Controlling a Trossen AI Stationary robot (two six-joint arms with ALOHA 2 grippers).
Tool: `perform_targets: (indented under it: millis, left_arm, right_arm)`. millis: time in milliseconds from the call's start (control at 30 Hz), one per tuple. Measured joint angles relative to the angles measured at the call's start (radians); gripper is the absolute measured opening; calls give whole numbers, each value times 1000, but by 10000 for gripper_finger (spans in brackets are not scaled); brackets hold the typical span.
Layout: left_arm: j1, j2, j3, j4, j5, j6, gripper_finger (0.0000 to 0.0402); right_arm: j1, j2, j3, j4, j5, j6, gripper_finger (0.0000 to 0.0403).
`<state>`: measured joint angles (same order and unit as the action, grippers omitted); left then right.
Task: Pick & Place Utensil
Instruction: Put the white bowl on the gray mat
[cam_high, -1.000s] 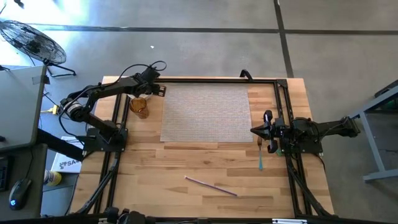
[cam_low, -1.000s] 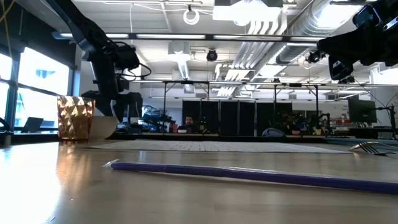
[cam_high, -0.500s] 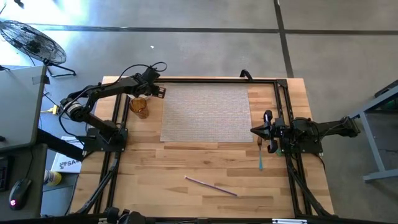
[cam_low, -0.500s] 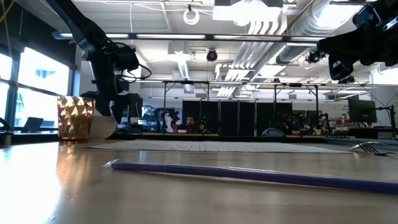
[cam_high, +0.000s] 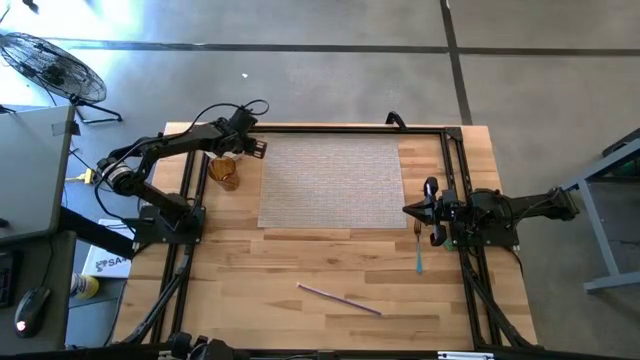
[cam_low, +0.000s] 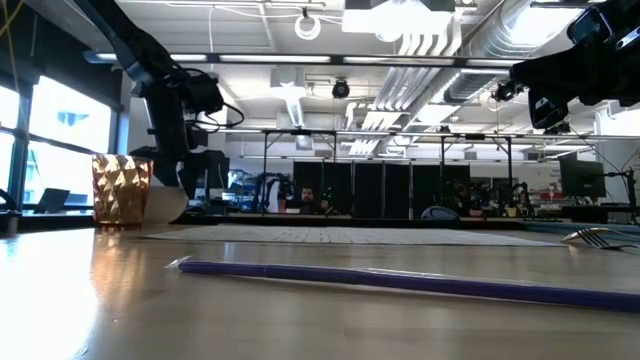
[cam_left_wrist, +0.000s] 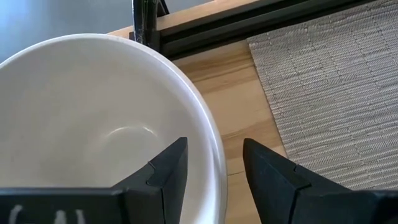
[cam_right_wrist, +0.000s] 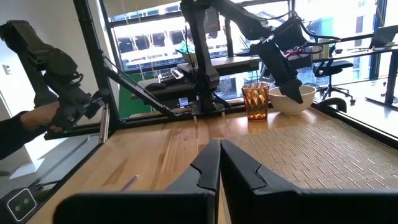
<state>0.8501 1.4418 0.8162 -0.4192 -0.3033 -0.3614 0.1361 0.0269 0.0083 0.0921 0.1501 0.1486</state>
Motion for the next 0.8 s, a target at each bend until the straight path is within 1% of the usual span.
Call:
perform_targets:
  millis: [333, 467, 633, 800]
  left_arm:
    - [0, 0, 0, 11, -30, 1, 151]
    - [0, 0, 0, 21, -28, 13, 151]
    - [0, 0, 0, 27, 0, 13, 151]
    - [0, 0, 0, 26, -2, 17, 151]
  right_arm:
    - [0, 0, 0, 0, 0, 0, 5]
    - [0, 0, 0, 0, 0, 0, 5]
    - [0, 0, 0, 0, 0, 0, 5]
    - [0, 0, 0, 0, 0, 0, 5]
